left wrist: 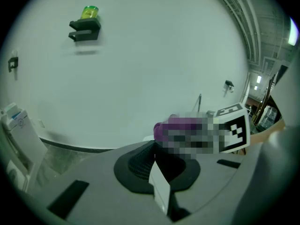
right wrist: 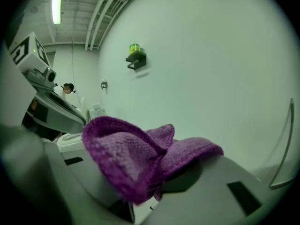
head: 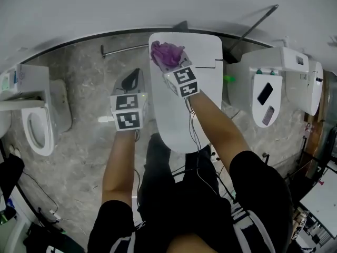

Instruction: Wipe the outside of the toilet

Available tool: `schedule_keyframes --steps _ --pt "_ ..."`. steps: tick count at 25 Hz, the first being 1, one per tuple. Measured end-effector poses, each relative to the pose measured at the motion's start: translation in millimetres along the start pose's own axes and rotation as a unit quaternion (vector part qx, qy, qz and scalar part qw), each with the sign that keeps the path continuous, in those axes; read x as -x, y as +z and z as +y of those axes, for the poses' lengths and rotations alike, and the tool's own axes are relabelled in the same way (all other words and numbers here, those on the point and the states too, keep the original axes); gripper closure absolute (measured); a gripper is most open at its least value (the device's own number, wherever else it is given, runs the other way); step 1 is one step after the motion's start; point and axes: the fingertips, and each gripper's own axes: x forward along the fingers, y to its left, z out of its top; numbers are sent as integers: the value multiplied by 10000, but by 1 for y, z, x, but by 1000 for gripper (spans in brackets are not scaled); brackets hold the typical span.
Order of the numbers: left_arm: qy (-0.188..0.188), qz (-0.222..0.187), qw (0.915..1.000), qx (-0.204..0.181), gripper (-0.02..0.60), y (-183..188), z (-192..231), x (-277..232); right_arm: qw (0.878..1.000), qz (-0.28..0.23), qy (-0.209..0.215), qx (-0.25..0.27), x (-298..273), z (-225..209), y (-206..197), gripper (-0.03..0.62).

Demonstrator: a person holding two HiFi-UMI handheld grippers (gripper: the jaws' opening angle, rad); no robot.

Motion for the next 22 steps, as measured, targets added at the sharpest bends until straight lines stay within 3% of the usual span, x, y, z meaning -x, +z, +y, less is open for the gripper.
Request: schedule_keyframes --steps 5,11,17,22 --pt "1 150 9998 120 572 -38 8 -29 9989 441 -166 -2 -59 -31 -59 473" --pt "90 406 9985 368 572 -78 19 -43 9943 1001 43 356 -115 -32 -106 473" --pt "174 471 9978 430 572 -90 34 -51 9852 1580 25 664 -144 -39 -136 473" --pt "160 488 9975 483 572 -89 32 -53 9807 1724 33 921 -148 -41 -142 473"
